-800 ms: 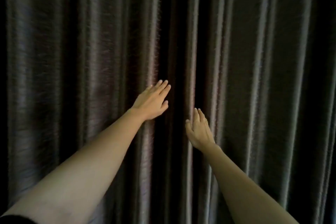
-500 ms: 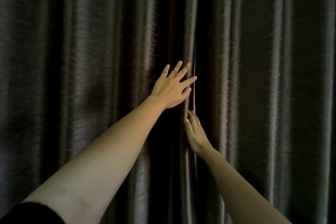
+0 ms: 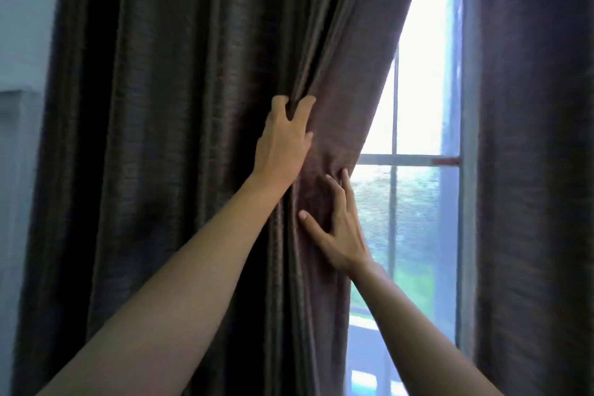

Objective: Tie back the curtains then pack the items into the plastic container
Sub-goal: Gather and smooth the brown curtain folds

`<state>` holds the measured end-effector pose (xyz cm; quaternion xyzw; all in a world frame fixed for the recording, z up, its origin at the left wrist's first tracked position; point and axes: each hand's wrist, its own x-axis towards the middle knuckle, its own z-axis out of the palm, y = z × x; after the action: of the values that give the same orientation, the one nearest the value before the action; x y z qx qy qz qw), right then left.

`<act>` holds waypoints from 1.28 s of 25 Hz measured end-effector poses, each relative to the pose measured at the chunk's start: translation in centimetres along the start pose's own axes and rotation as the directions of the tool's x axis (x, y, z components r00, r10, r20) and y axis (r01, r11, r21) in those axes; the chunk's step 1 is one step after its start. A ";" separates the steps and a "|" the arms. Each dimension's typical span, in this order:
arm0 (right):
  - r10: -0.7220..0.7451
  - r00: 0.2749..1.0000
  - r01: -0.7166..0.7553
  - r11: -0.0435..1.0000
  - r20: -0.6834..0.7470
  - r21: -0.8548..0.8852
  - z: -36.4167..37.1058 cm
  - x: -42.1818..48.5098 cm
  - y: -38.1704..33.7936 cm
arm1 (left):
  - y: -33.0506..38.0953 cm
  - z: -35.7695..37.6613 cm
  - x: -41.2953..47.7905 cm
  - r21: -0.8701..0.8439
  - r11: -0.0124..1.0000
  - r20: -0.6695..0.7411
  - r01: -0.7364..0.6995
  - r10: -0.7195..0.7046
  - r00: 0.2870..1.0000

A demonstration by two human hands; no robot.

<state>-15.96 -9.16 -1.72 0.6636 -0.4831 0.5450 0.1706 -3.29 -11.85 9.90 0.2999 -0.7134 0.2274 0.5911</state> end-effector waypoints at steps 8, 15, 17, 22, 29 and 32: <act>-0.074 0.994 0.068 0.995 0.081 0.074 10.7 5.4 -4.1 | -10.8 -1.6 1.5 0.133 0.988 -0.153 -0.074 0.094 0.984; -0.078 0.993 0.067 0.991 0.085 0.119 21.5 9.6 -9.0 | -21.7 -4.8 2.9 0.351 0.933 -0.290 0.084 0.022 0.957; -0.073 0.993 0.061 0.989 0.089 0.131 24.8 10.9 -9.9 | -25.2 -5.0 3.5 0.327 0.926 -0.276 0.189 -0.098 0.956; -0.115 0.984 0.096 0.985 0.134 0.145 32.2 13.4 -12.3 | -33.7 -5.4 3.9 0.272 0.897 -0.241 0.348 -0.286 0.927; -0.141 0.975 0.107 0.975 0.172 0.195 41.1 16.8 -15.9 | -42.9 -7.5 5.2 0.168 0.864 -0.118 0.475 -0.461 0.880; -0.164 0.956 0.124 0.977 0.243 0.173 44.6 18.1 -16.7 | -47.9 -7.5 5.7 0.079 0.816 -0.031 0.572 -0.572 0.820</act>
<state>21.65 -43.12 3.87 0.7732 -0.4070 0.4772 0.0938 34.70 -42.01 15.54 0.5241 -0.5786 0.0704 0.6210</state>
